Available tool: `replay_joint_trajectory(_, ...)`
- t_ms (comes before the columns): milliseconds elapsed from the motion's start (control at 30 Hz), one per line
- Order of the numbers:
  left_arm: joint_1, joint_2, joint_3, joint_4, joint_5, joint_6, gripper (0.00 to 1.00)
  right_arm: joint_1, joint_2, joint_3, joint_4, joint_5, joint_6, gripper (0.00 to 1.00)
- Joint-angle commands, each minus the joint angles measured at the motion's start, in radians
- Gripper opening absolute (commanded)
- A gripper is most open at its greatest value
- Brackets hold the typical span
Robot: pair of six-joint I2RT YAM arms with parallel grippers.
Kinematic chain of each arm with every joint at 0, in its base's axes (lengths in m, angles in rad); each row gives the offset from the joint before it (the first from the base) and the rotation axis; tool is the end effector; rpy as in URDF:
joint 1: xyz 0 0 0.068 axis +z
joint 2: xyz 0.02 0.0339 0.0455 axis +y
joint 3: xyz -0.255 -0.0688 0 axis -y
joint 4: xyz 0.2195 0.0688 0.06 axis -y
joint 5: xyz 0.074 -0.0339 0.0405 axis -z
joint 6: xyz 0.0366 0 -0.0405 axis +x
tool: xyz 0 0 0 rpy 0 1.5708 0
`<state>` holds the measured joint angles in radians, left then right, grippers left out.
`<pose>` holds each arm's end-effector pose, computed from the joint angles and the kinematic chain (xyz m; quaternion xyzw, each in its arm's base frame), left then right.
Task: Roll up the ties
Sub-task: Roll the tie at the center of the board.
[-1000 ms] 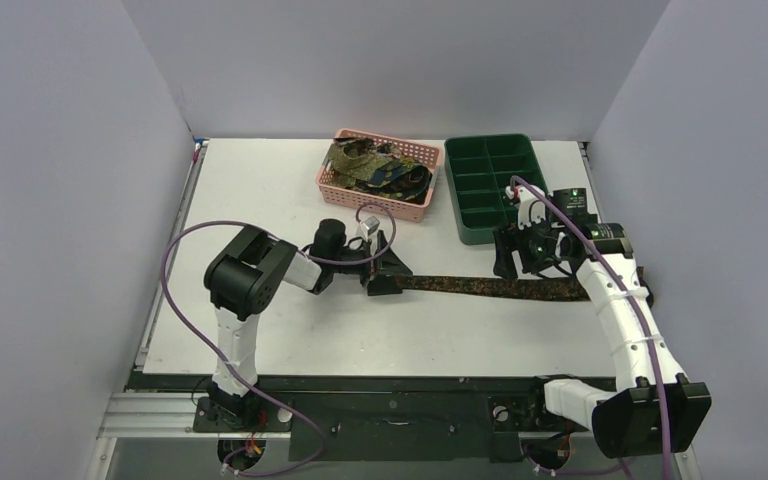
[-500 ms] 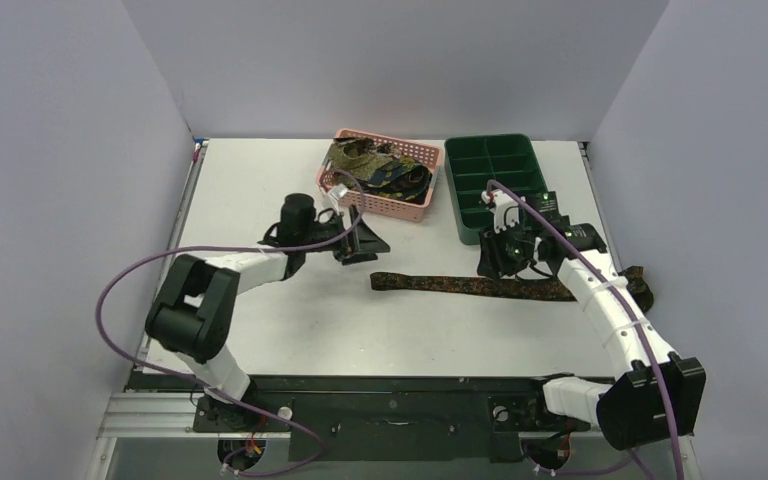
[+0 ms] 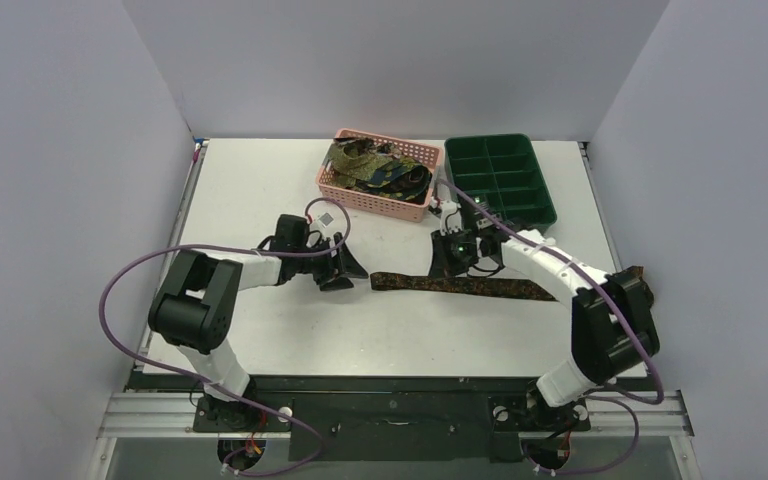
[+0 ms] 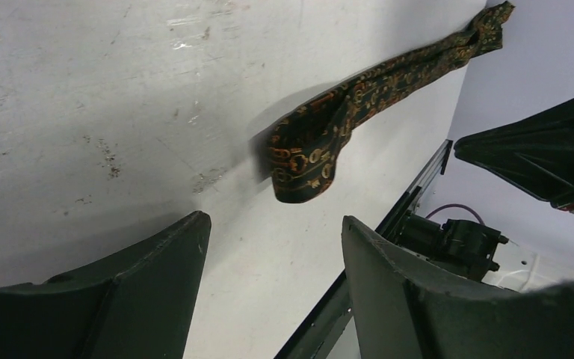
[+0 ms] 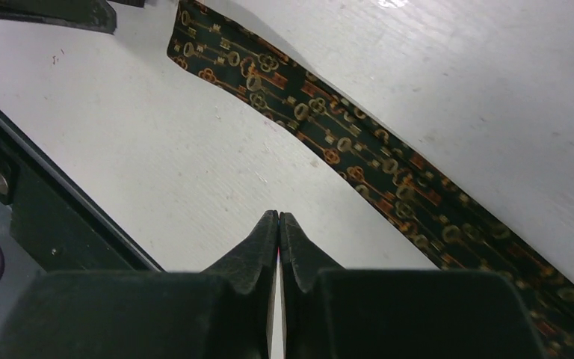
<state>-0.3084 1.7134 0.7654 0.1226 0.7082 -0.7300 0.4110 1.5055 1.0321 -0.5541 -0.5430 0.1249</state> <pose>0.2806 -0.1144 0.1478 -0.0593 0.8806 -0.4498 0.1363 0.2496 0.1294 0.2311 -0.2035 0.9083 0.3176 0.1809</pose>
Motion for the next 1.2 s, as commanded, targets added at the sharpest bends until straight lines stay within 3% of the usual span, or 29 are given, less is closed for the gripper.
replay_joint_trajectory(0, -0.022, 0.047, 0.015, 0.009, 0.001, 0.042, 0.62, 0.061, 0.096, 0.053, 0.169, -0.024, 0.126, 0.0)
replay_joint_trajectory(167, -0.06, 0.116, 0.024, 0.094, 0.043, 0.007, 0.6, 0.102, 0.193, 0.095, 0.279, -0.023, 0.22, 0.0)
replay_joint_trajectory(500, -0.063, 0.176, 0.041, 0.169, 0.064, -0.009, 0.4, 0.109, 0.318, 0.08, 0.323, -0.009, 0.319, 0.0)
replay_joint_trajectory(1033, -0.052, 0.076, -0.005, 0.197, 0.087, 0.034, 0.05, 0.155, 0.417, 0.133, 0.253, 0.094, 0.266, 0.0)
replay_joint_trajectory(1167, -0.065, 0.038, -0.004, 0.214, 0.123, 0.027, 0.0, 0.166, 0.439, 0.168, 0.241, 0.1, 0.268, 0.0)
